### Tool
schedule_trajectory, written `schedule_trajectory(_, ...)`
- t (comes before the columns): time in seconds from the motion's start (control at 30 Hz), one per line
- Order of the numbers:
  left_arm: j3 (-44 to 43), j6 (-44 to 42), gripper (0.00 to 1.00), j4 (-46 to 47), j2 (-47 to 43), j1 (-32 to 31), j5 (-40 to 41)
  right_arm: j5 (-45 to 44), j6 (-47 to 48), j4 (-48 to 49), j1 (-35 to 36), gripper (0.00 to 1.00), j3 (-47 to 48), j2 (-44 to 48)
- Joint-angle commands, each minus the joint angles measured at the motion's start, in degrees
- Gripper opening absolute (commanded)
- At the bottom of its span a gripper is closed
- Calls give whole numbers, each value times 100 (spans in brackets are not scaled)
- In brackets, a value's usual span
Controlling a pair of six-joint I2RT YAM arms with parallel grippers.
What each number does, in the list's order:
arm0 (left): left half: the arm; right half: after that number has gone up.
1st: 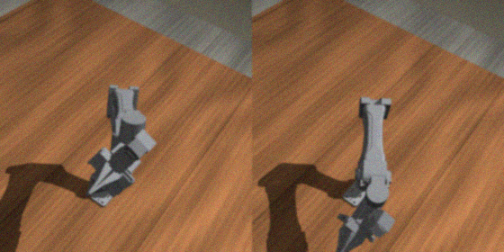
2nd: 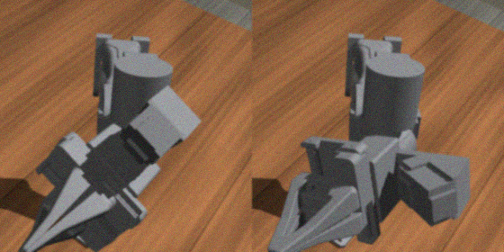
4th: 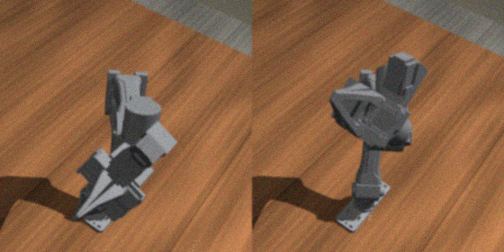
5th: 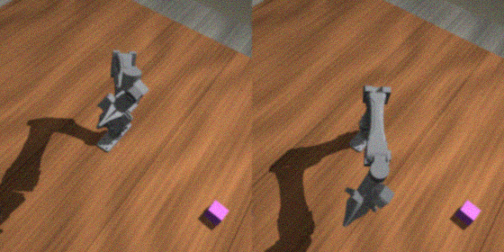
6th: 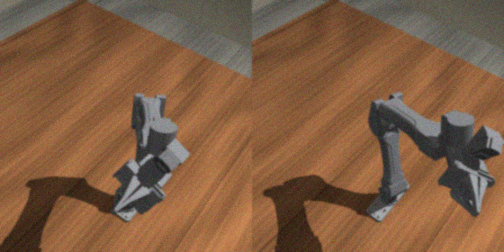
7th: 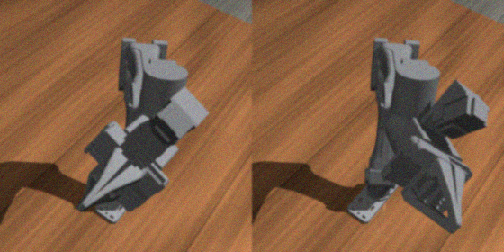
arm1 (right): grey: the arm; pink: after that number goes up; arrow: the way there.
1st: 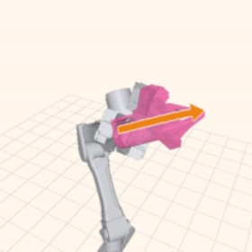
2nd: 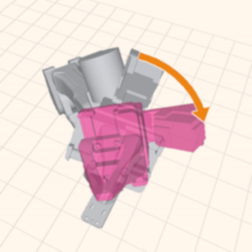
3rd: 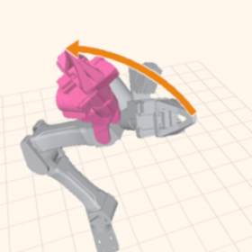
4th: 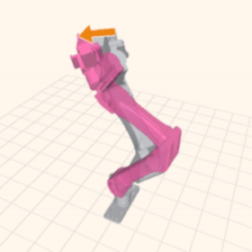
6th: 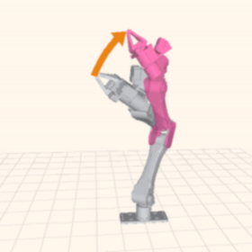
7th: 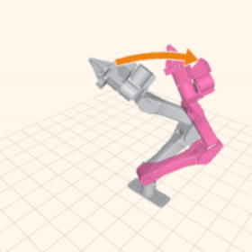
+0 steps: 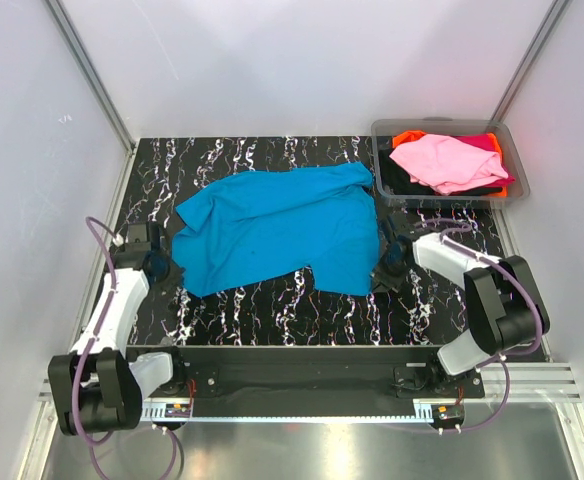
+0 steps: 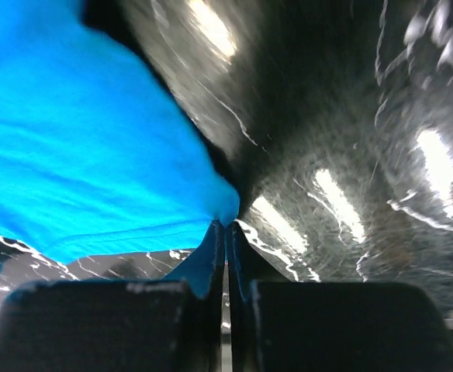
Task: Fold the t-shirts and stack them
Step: Flatten the tshirt out
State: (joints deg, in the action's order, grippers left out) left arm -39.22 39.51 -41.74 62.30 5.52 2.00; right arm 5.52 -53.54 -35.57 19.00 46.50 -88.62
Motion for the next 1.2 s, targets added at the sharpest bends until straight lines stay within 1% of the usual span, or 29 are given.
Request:
schedule_trajectory(0.0,-682,-478,0,-36,-367,-16,-139,-823,720,-125,24,0,822,431)
schedule_trajectory(0.03,-822,-670,0,-97,-394,-33,-51,-920,1035,-212,24,0,1034,529)
schedule_trajectory(0.07,-1128,-777,0,-133,-386,-33,-7,-1008,1186,-248,24,0,1489,626)
schedule_trajectory(0.13,-1438,-1110,0,-195,-473,-25,151,-1263,1485,-327,24,0,2001,863)
schedule_trajectory(0.17,-1778,-1199,0,-203,-517,-25,212,-1316,1774,-336,16,0,2256,907)
schedule_trajectory(0.2,-1956,-1304,0,-212,-561,-33,265,-1438,1916,-336,16,0,2806,1004)
schedule_trajectory(0.23,-2158,-1505,0,-230,-640,-33,362,-1518,2022,-345,16,0,3055,1048)
schedule_trajectory(0.27,-2560,-1603,0,-247,-675,-42,406,-1606,2206,-345,16,0,3310,1092)
schedule_trajectory(0.3,-2755,-1708,0,-282,-693,-42,450,-1781,2268,-328,16,0,3757,1179)
schedule_trajectory(0.33,-2966,-1883,0,-291,-737,-33,546,-1861,2321,-284,16,0,3952,1232)
schedule_trajectory(0.37,-3377,-1946,0,-317,-746,-59,617,-1940,2409,-240,24,0,4268,1285)
schedule_trajectory(0.43,-3819,-2104,0,-423,-755,-103,775,-1967,2427,14,16,0,4463,1575)
schedule_trajectory(0.47,-4265,-2122,0,-440,-772,-130,793,-1976,2357,94,16,0,4603,1689)
schedule_trajectory(0.5,-4521,-2114,0,-536,-764,-130,784,-1932,2287,147,16,0,4666,1934)
schedule_trajectory(0.53,-4776,-2062,0,-581,-755,-130,671,-1853,2199,225,16,0,4753,2041)
schedule_trajectory(0.57,-5310,-2026,0,-668,-755,-156,609,-1757,2164,270,16,0,4928,2137)
schedule_trajectory(0.6,-5559,-2000,0,-826,-729,-243,635,-1599,2137,305,16,0,4974,2356)
schedule_trajectory(0.63,-5753,-1965,0,-845,-763,-383,896,-1546,2102,488,16,0,4983,2497)
schedule_trajectory(0.67,-6016,-1956,0,-845,-798,-663,1038,-1467,2128,594,16,0,4965,2647)
schedule_trajectory(0.7,-6149,-1956,0,-880,-877,-744,1118,-1414,2172,735,16,0,4922,2970)
schedule_trajectory(0.73,-6281,-1990,0,-889,-913,-867,1275,-1344,2329,1093,16,0,4860,3165)
schedule_trajectory(0.8,-6658,-2026,0,-994,-1053,-982,1547,-1281,2488,1341,16,0,4807,3603)
schedule_trajectory(0.83,-6782,-2104,0,-1029,-1097,-1043,1871,-1264,2654,1464,16,0,4850,3710)
schedule_trajectory(0.97,-7545,-2412,0,-1126,-1185,-1517,2690,-1167,2875,1632,16,0,5123,4045)
schedule_trajectory(1.07,-7854,-2649,0,-1109,-1177,-1772,3174,-1150,2797,1887,16,0,5115,4282)
schedule_trajectory(1.17,-7987,-2913,0,-1056,-1063,-2002,3701,-992,2638,2045,16,0,5106,4257)
